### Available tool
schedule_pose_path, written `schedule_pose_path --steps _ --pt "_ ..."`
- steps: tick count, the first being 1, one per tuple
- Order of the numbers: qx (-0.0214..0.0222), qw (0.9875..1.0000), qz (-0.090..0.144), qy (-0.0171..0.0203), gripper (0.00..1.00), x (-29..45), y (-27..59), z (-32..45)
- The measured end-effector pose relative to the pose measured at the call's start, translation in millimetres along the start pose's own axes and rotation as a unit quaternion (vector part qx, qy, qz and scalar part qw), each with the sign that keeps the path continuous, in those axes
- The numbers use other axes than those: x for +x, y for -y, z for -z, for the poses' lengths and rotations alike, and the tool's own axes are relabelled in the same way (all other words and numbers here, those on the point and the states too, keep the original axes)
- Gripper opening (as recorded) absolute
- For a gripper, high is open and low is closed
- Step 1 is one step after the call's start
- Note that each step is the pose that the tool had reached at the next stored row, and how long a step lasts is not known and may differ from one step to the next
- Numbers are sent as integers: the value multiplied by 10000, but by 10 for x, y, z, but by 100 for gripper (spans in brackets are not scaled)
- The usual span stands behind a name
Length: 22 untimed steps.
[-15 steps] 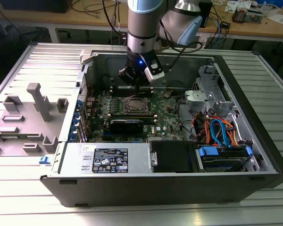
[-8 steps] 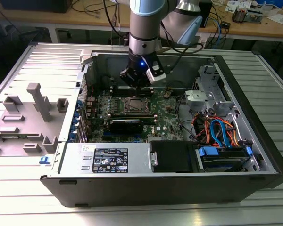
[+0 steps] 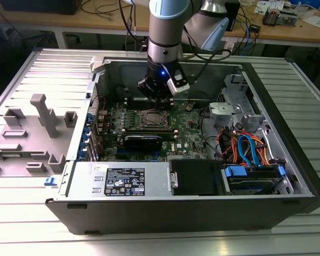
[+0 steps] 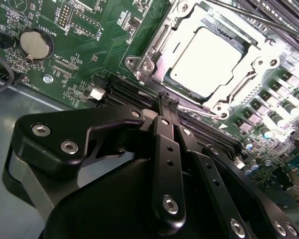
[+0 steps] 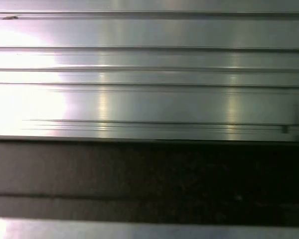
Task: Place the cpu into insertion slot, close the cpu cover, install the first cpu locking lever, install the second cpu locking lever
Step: 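Install the first cpu locking lever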
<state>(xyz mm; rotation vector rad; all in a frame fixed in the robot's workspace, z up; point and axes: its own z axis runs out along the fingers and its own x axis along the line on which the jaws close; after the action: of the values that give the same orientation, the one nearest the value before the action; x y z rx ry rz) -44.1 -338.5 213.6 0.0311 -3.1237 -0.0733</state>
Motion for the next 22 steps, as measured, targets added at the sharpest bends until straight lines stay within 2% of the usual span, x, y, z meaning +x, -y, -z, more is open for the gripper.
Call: schedule_pose_path --steps 22 --pt "0 10000 -6 -2 11 -62 4 -65"
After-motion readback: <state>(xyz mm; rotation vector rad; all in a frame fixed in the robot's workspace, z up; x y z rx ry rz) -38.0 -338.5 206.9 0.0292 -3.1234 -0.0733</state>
